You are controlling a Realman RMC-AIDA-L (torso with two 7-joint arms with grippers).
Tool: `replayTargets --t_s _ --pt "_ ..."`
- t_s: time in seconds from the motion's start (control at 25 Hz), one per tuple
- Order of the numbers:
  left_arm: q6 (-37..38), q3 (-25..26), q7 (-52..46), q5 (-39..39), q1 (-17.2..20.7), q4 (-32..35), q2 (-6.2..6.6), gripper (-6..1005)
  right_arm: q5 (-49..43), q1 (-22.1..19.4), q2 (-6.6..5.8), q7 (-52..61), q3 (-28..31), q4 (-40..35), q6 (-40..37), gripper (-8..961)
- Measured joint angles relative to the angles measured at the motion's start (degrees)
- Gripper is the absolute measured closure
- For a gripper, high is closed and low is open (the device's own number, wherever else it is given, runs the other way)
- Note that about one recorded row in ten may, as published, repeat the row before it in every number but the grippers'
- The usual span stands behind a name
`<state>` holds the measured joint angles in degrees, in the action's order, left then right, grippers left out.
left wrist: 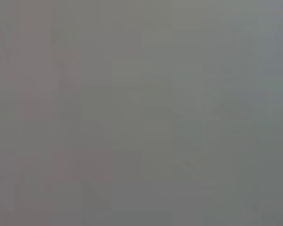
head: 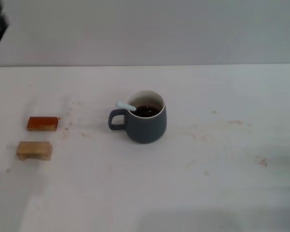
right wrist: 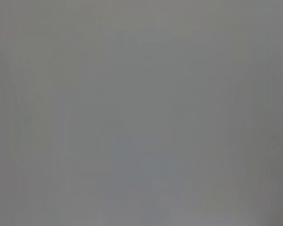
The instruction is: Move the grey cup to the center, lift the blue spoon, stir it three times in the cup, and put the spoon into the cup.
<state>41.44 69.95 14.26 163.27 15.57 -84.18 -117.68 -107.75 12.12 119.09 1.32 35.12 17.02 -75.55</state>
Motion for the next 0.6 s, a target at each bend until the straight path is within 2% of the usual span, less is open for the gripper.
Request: replayTargets --t_s 0.04,0.08,0.12,0.2,0.24,0.28,0.32,0.4,0.44,0.52,0.6 --pt "2.2 2.0 -3.7 0.0 -0.3 5.6 -0.02 235 0.0 -0.1 0.0 0.0 -0.4 -0.1 -0.8 955" --pt "2.2 2.0 -3.7 0.0 -0.3 5.6 -0.02 203 0.0 -0.1 0.0 0.0 -0.4 -0.1 -0.8 955" --pt "3.0 2.7 -4.8 0.0 -0.7 8.6 -0.03 172 0.0 -0.1 0.0 0.0 -0.7 -0.1 -1.3 955" --pt "5.2 3.8 -5.8 0.0 -1.7 14.5 -0.11 172 0.0 -0.2 0.0 0.0 -1.4 -0.2 -2.7 955" --pt "9.5 4.4 -6.3 -0.1 -3.0 21.5 -0.16 172 0.0 -0.3 0.0 0.0 -1.7 -0.2 -3.3 955" --pt "9.5 4.4 -6.3 -0.1 -3.0 21.5 -0.16 172 0.0 -0.4 0.0 0.0 -1.9 -0.2 -4.1 955" --pt "14.9 4.9 -8.6 -0.8 -4.6 29.0 -0.25 172 0.0 -0.5 0.0 0.0 -2.0 -0.2 -4.6 955" --pt "14.9 4.9 -8.6 -0.8 -4.6 29.0 -0.25 172 0.0 -0.7 0.0 0.0 -2.5 -0.3 -6.1 955" --pt "20.5 5.8 -13.7 -2.1 -7.1 38.7 -0.33 172 0.0 -0.8 0.0 0.0 -3.3 -0.4 -7.3 955" --pt "22.1 6.5 -15.4 -2.5 -8.5 43.2 -0.38 172 0.0 -0.8 0.0 0.0 -3.6 -0.4 -7.7 955" --pt "26.9 7.4 -16.1 -3.0 -11.4 51.8 -0.65 172 0.0 -0.8 0.0 0.0 -3.9 -0.4 -8.1 955"
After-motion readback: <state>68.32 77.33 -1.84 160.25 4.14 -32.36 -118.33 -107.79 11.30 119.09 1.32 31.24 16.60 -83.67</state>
